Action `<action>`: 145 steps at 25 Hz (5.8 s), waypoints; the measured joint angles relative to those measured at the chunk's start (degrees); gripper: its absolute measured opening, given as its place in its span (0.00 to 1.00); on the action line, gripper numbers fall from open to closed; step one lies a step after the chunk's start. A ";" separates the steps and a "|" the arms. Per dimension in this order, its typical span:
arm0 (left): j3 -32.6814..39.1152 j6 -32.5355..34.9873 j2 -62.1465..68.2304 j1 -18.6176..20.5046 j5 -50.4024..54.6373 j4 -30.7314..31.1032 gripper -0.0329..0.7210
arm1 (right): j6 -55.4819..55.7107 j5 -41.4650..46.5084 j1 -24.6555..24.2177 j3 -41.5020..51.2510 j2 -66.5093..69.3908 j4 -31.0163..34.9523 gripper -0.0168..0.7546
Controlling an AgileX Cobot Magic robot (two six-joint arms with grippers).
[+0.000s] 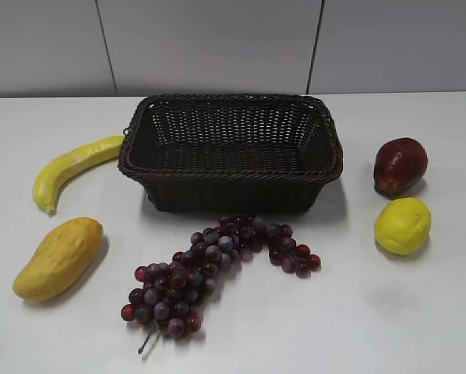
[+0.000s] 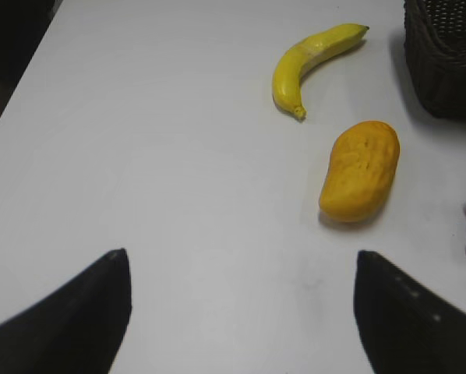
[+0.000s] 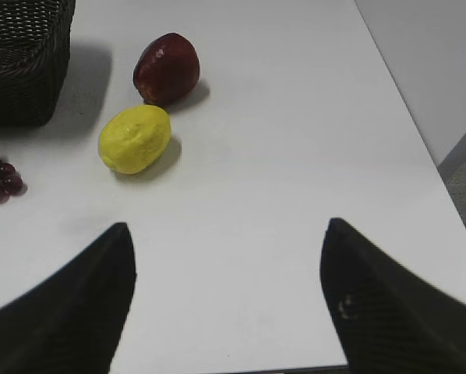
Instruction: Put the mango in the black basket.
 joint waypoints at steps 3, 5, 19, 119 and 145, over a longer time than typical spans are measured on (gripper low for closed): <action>0.00 0.00 0.00 0.00 0.00 0.00 0.94 | 0.00 0.00 0.00 0.00 0.00 0.00 0.76; 0.00 0.00 0.00 0.00 0.00 0.00 0.94 | 0.00 0.00 0.00 0.00 0.00 0.00 0.76; -2.19 0.00 2.24 0.00 -7.56 -1.95 0.91 | 0.00 0.00 0.00 0.00 0.00 0.00 0.76; -64.01 15.88 129.63 -34.75 -42.76 -22.23 0.95 | 0.00 0.00 0.00 0.00 0.00 0.00 0.76; -57.63 -0.78 91.54 -4.86 6.64 -2.54 0.83 | 0.00 0.00 0.00 0.00 0.00 0.00 0.76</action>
